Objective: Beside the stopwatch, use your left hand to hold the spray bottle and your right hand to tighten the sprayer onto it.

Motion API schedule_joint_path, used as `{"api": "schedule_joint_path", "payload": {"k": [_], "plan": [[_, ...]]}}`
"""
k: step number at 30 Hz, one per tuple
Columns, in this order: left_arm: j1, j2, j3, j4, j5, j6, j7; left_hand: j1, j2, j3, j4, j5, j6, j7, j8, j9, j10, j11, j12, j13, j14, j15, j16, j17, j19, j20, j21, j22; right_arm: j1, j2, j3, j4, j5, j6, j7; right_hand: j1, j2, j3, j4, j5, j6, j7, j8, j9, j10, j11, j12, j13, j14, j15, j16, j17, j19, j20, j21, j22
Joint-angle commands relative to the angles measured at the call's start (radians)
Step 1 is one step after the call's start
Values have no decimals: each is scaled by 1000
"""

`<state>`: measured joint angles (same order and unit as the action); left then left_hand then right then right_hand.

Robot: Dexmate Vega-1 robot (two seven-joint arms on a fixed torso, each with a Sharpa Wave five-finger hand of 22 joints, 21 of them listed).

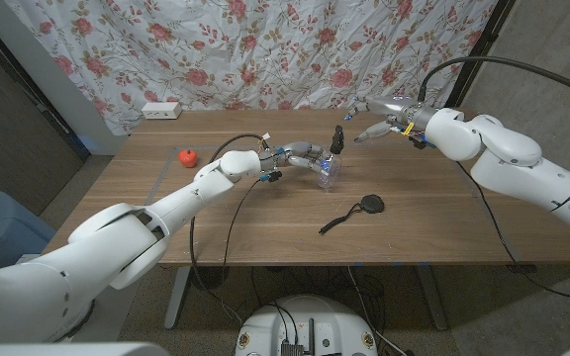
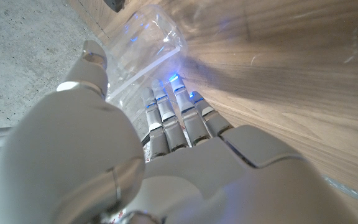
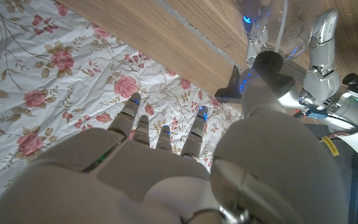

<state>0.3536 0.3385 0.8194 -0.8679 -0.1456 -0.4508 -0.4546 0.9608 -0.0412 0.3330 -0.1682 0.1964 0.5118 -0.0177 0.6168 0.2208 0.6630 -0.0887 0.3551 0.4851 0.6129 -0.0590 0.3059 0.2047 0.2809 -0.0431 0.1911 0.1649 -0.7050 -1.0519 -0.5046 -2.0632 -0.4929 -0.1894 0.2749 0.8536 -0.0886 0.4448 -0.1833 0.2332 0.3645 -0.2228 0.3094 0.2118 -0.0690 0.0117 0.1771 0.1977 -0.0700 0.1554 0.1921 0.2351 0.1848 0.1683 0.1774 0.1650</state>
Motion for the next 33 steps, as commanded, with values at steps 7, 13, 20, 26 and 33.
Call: {"api": "schedule_joint_path", "payload": {"k": [7, 13, 20, 26, 33], "plan": [[0, -4, 5, -1, 5, 11, 3, 38, 108, 7, 4, 4, 157, -29, 227, 2, 88, -79, -1, 6, 12, -130, -1, 2, 7, -92, 1, 4, 35, 18, -1, 73, -3, 153, 8, 44, 4, 15, 5, 11, -33, 1, -18, 2, -50, 3, 0, 3, -28, 8, 0, -1, -21, 6, -1, 2], [0, -5, 7, -1, 7, 11, 5, 39, 108, 7, 3, 4, 159, -30, 229, 1, 91, -79, -1, 7, 13, -131, -1, 2, 7, -93, 1, 4, 56, 28, -10, 92, -11, 188, 31, 58, 8, 17, 6, 12, -45, 1, -24, 2, -58, 2, 3, 2, -38, 11, 1, -2, -37, 9, -3, 2], [1, -5, 7, -3, 7, 12, 6, 39, 108, 6, 3, 4, 163, -30, 232, 0, 92, -77, -3, 8, 14, -131, -2, 2, 7, -92, 0, 4, 82, 38, -20, 111, -15, 221, 70, 70, 13, 20, 8, 12, -52, 1, -28, 2, -67, -1, 4, 2, -47, 13, 1, -2, -45, 7, -3, 2], [-2, -8, 9, 3, 7, 6, 2, 39, 108, 6, 2, 4, 169, -32, 236, -1, 93, -80, -4, 9, 15, -132, -3, 2, 7, -93, 0, 4, 100, 43, -31, 119, -30, 240, 102, 80, 18, 23, 8, 12, -54, 1, -30, 2, -69, -2, 6, 2, -53, 13, 1, -3, -50, 6, -2, 2], [-18, -27, 13, 45, 4, -19, -14, 37, 109, 5, 3, 3, 172, -31, 238, -1, 95, -80, -5, 10, 14, -133, -4, 3, 7, -92, 0, 4, 116, 51, -41, 120, -50, 248, 134, 87, 23, 25, 8, 12, -54, 1, -30, 3, -69, -5, 9, 1, -54, 12, 3, -3, -51, 5, -1, 2]]}}
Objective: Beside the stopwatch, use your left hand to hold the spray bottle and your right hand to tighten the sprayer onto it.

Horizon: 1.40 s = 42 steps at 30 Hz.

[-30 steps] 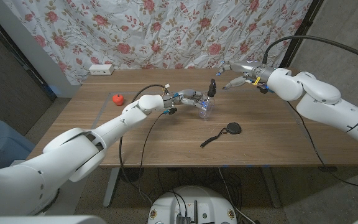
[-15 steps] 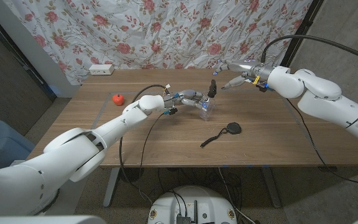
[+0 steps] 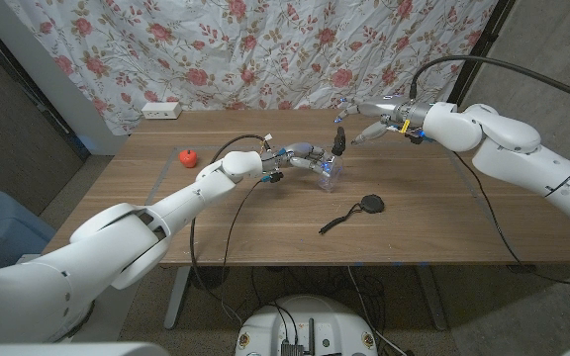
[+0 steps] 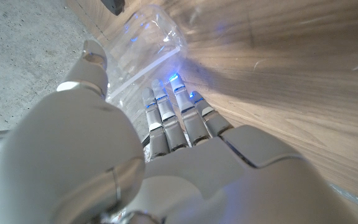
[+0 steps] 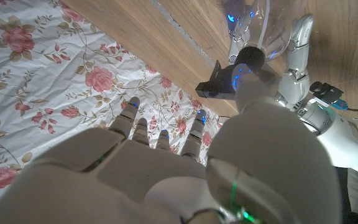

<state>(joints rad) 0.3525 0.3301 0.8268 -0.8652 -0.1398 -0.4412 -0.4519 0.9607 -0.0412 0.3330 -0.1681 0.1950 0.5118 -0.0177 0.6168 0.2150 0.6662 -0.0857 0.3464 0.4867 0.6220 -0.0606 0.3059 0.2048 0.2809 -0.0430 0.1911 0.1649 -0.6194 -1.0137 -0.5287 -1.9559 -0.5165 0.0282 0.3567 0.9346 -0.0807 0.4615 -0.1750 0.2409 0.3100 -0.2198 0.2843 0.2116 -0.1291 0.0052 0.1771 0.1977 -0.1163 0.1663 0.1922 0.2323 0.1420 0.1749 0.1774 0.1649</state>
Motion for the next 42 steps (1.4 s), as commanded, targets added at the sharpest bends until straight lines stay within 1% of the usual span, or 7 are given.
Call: {"api": "schedule_joint_path", "payload": {"k": [1, 15, 22, 30, 37, 41, 42], "plan": [[-19, -22, 6, 48, -2, -33, -18, 37, 109, 5, 3, 5, 172, -31, 238, 4, 92, -83, 3, 9, 5, -131, -4, 3, 7, -92, 0, 4, 33, 13, -18, 12, -29, 31, 59, 7, 16, 9, 0, 4, 1, -2, -5, 3, -9, 2, 9, 1, -9, -1, 3, 0, -9, -2, -1, 2], [-28, -28, 15, 57, 6, -43, -25, 35, 109, 5, 3, 4, 181, -32, 243, 3, 95, -82, 1, 11, 7, -132, -6, 3, 7, -93, 0, 4, 74, 28, -39, 10, -58, 35, 148, 13, 20, 8, 5, 1, 9, -2, -2, 5, -19, 9, 9, 1, -21, 6, 3, -1, -8, -1, 3, 2], [-20, -19, 16, 32, 11, -29, -24, 37, 110, 4, 2, 4, 184, -33, 246, 2, 98, -80, 1, 12, 8, -132, -6, 4, 8, -93, 0, 4, 96, 30, -41, 11, -47, 38, 197, 9, 19, 4, 9, -2, 15, -2, 1, 7, -30, 18, 7, 1, -29, 10, 2, 0, -7, 1, 4, 2], [-15, -13, 18, 14, 15, -20, -21, 38, 110, 4, 1, 4, 186, -33, 247, 1, 98, -81, -1, 13, 8, -135, -6, 4, 9, -93, 0, 4, 124, 31, -44, 16, -24, 43, 253, 5, 18, 1, 12, -4, 24, -1, 5, 8, -37, 20, 7, 1, -30, 12, 5, 1, -3, 1, 6, 1], [-9, -7, 19, -4, 17, -8, -21, 38, 111, 3, 1, 4, 188, -33, 249, 0, 98, -83, -2, 13, 10, -133, -6, 5, 10, -93, 0, 4, 137, 32, -48, 19, -19, 46, 277, -5, 12, -7, 16, -8, 55, 1, 20, 13, -34, 20, 13, 1, -28, 13, 9, 1, 1, -2, 8, 1], [-8, -4, 19, -11, 18, -2, -21, 40, 111, 3, 0, 4, 188, -34, 250, 0, 99, -84, -3, 14, 12, -135, -5, 6, 10, -93, 0, 4, 142, 34, -50, 20, -14, 46, 290, -15, 7, -13, 20, -11, 83, 2, 33, 16, -30, 15, 16, 0, -25, 11, 13, 2, 4, -3, 8, 1], [-7, -3, 19, -12, 18, -2, -21, 40, 111, 3, 0, 4, 187, -35, 250, 0, 99, -84, -3, 14, 12, -135, -6, 5, 10, -93, 0, 4, 143, 33, -50, 20, -14, 47, 291, -23, 5, -17, 22, -13, 103, 2, 42, 19, -27, 12, 18, 0, -24, 10, 15, 3, 5, -3, 8, 1]]}}
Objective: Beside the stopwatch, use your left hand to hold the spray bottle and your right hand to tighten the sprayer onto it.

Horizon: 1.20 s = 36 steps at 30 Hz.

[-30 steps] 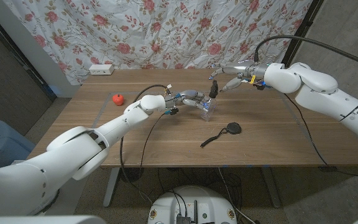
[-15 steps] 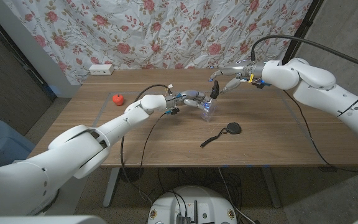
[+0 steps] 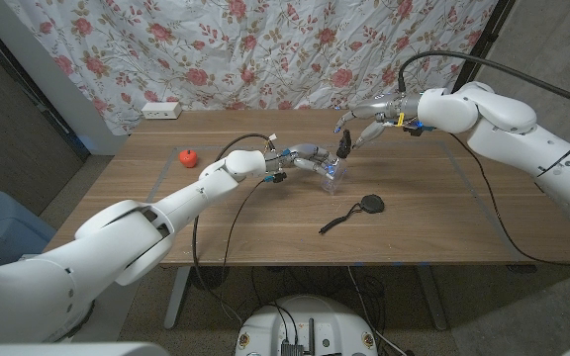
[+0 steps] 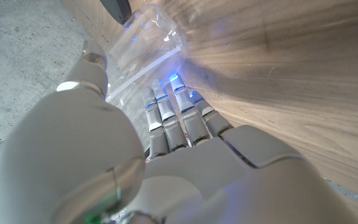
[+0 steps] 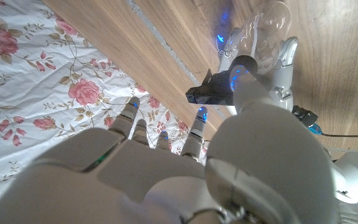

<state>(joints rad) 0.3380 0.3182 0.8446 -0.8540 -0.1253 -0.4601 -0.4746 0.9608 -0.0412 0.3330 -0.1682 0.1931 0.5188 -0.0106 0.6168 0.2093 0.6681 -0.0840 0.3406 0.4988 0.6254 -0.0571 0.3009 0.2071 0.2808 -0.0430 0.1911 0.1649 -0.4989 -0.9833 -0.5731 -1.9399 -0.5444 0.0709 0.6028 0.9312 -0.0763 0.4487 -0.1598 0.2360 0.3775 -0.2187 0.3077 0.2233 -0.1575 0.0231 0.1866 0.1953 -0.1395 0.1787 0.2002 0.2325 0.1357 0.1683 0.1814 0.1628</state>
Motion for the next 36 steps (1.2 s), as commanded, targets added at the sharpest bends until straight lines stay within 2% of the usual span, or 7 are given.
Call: {"api": "schedule_joint_path", "payload": {"k": [1, 6, 19, 36], "plan": [[8, 10, 2, -26, 5, 18, 4, 40, 112, 3, 0, 6, 181, -40, 250, 6, 97, -85, 3, 2, 8, -138, -1, 4, 10, -93, 0, 4, 23, 3, -7, 5, 14, 6, 46, -22, -1, -6, 8, -9, 42, 1, 22, 8, 2, -7, 9, 2, 1, -5, 8, 3, 13, 3, 5, 3], [11, 14, 0, -34, 7, 23, 8, 41, 111, 3, 0, 6, 180, -41, 250, 5, 98, -86, 2, 3, 8, -138, -1, 4, 11, -94, 0, 4, 25, 8, -6, 12, 29, 4, 49, -36, -3, -13, 13, -12, 78, 2, 39, 12, 11, -11, 13, 1, 5, -7, 11, 4, 17, 0, 5, 3], [-4, 1, 4, 0, 13, 1, 10, 41, 111, 2, 0, 5, 182, -40, 253, 4, 100, -84, 0, 4, 9, -139, -2, 4, 11, -94, 0, 4, 45, 25, -24, 30, 30, -11, 66, -73, -1, -28, 25, -18, 154, 1, 73, 19, 48, -18, 23, 0, 20, -16, 21, 6, 30, -16, 7, 3], [-13, -3, 3, 16, 12, -9, 6, 43, 113, 1, 1, 5, 183, -39, 256, 3, 106, -83, -2, 7, 11, -139, -3, 6, 13, -92, 1, 4, 39, 35, -38, 26, -13, -44, 36, -147, 27, -48, 58, -33, 189, 2, 86, 24, 75, -15, 26, -1, 29, -27, 28, 11, 40, -46, 8, 3]]}}
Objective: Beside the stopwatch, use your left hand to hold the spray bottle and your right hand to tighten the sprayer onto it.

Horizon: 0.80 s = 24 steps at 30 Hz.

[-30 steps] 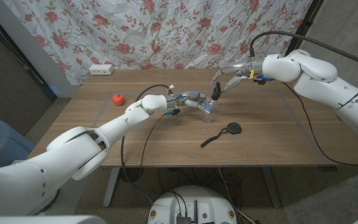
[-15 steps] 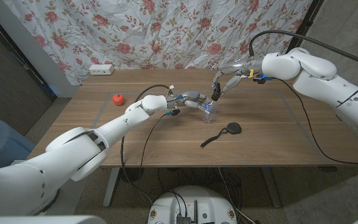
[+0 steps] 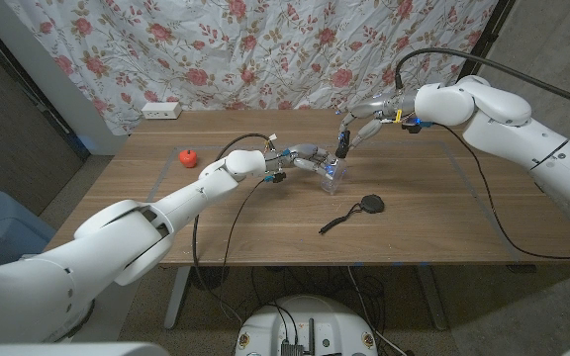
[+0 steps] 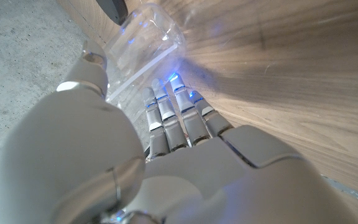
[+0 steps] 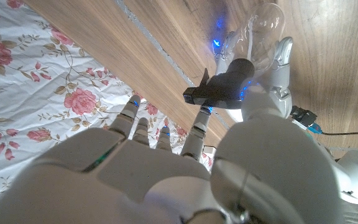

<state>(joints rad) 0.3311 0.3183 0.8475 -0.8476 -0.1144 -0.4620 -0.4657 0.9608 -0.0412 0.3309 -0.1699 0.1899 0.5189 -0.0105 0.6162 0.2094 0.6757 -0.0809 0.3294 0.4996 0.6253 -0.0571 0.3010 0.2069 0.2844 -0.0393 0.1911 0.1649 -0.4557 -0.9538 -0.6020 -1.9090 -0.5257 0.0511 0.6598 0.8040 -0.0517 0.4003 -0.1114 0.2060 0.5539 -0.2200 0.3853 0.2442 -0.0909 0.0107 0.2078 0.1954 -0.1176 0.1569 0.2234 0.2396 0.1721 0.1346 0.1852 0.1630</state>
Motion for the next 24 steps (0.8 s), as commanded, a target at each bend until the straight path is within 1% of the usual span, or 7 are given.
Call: {"api": "schedule_joint_path", "payload": {"k": [1, 8, 11, 14, 19, 21, 24], "plan": [[-6, -4, 0, 11, 0, -8, -3, 43, 112, 2, 2, 8, 183, -40, 257, 3, 98, -88, 9, 6, 12, -139, -3, 6, 10, -96, 1, 4, -6, 6, -8, -7, -35, -30, -24, -22, 3, -1, 11, -3, 13, 3, 8, 3, 9, -2, 5, -1, 8, -4, 5, 4, 5, -13, 5, 3], [-8, -9, 2, 19, 1, -14, -4, 43, 112, 2, 2, 8, 184, -40, 258, 3, 99, -89, 8, 7, 12, -139, -4, 6, 10, -96, 0, 4, -28, 0, 0, -32, -59, -57, -52, -67, 18, -14, 30, -10, 31, 4, 14, 5, 31, -6, 8, -1, 23, -14, 12, 7, 20, -19, 7, 3], [-4, -4, 2, 7, 2, -8, -3, 43, 112, 2, 3, 8, 184, -40, 258, 2, 98, -88, 7, 8, 12, -139, -4, 6, 10, -95, 0, 4, -36, -4, 3, -44, -69, -66, -59, -85, 25, -20, 34, -13, 58, 7, 25, 5, 49, -10, 11, -2, 35, -20, 17, 8, 32, -24, 9, 2], [1, 1, 1, -7, 2, 0, 0, 43, 113, 3, 2, 9, 184, -39, 259, 2, 99, -87, 7, 8, 12, -139, -5, 5, 10, -95, 0, 4, -46, -7, 8, -51, -72, -71, -69, -93, 26, -23, 33, -14, 70, 5, 29, 3, 62, -12, 13, -2, 42, -25, 20, 8, 40, -26, 10, 2], [5, 5, 1, -19, 2, 5, 0, 43, 112, 2, 2, 8, 182, -41, 258, 2, 100, -88, 6, 9, 14, -139, -5, 6, 10, -95, 0, 4, -64, -12, 15, -64, -83, -74, -95, -116, 26, -36, 30, -16, 129, 13, 51, -1, 101, -33, 18, -2, 61, -53, 26, 7, 65, -34, 12, 2], [6, 7, 1, -23, 3, 8, -1, 44, 112, 2, 2, 8, 182, -41, 259, 2, 100, -87, 5, 9, 13, -139, -5, 6, 10, -95, 0, 4, -68, -13, 17, -68, -86, -76, -98, -120, 27, -38, 28, -16, 151, 20, 60, -2, 106, -33, 17, -3, 64, -56, 26, 6, 71, -37, 12, 2], [8, 11, 1, -33, 3, 13, -1, 44, 112, 2, 2, 8, 182, -41, 259, 2, 100, -87, 5, 9, 13, -139, -6, 6, 10, -95, 0, 4, -76, -14, 20, -73, -96, -80, -111, -124, 27, -41, 26, -16, 163, 19, 66, -2, 116, -35, 18, -3, 72, -64, 29, 6, 79, -41, 12, 2]]}}
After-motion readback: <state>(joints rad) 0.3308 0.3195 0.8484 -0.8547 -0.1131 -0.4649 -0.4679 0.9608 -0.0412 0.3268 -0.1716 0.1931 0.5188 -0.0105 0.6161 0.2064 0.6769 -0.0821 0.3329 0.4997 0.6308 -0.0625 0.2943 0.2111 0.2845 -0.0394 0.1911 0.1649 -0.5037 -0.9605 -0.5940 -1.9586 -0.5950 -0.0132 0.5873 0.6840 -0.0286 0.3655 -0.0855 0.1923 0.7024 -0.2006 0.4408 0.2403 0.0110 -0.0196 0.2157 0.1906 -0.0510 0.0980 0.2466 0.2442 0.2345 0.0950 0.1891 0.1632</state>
